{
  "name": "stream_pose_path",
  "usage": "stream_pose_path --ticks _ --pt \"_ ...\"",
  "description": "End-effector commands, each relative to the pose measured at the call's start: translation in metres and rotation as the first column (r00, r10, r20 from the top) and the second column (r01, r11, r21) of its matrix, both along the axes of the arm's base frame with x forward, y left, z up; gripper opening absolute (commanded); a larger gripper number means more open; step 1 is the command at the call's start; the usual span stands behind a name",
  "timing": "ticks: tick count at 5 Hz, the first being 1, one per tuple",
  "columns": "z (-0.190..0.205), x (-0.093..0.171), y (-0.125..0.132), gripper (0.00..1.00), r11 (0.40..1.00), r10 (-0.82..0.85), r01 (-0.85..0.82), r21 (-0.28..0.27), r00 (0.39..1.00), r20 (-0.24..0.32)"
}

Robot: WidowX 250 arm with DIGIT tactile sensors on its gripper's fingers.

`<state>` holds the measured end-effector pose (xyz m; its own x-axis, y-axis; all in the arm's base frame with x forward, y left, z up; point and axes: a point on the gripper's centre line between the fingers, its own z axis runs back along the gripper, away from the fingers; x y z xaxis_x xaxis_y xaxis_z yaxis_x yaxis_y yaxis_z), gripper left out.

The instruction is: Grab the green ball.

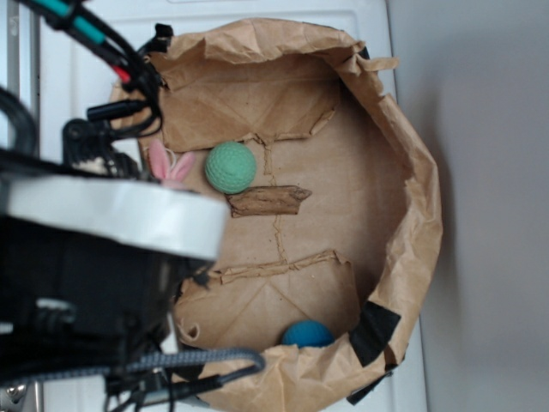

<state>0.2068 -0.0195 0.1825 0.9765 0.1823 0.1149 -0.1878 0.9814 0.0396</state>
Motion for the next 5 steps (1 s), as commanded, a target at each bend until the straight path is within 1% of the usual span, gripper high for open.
stream_pose_path --ticks 1,2,3,4,5 --pt "-0.031 0.037 0.024 1.0 0.956 0.292 -0.292 0.007 0.956 -0.003" --pt "-0.053 0.045 0.041 1.0 0.91 0.414 -0.414 -0.031 0.91 -0.013" --pt "-0.06 -0.006 0.064 1.0 0.887 0.457 -0.454 -0.08 0.89 0.011" --pt "-0.069 -0.044 0.076 1.0 0.867 0.493 -0.49 -0.084 0.87 0.009" --pt "-0.069 -0.044 0.076 1.0 0.867 0.493 -0.49 -0.084 0.87 0.009"
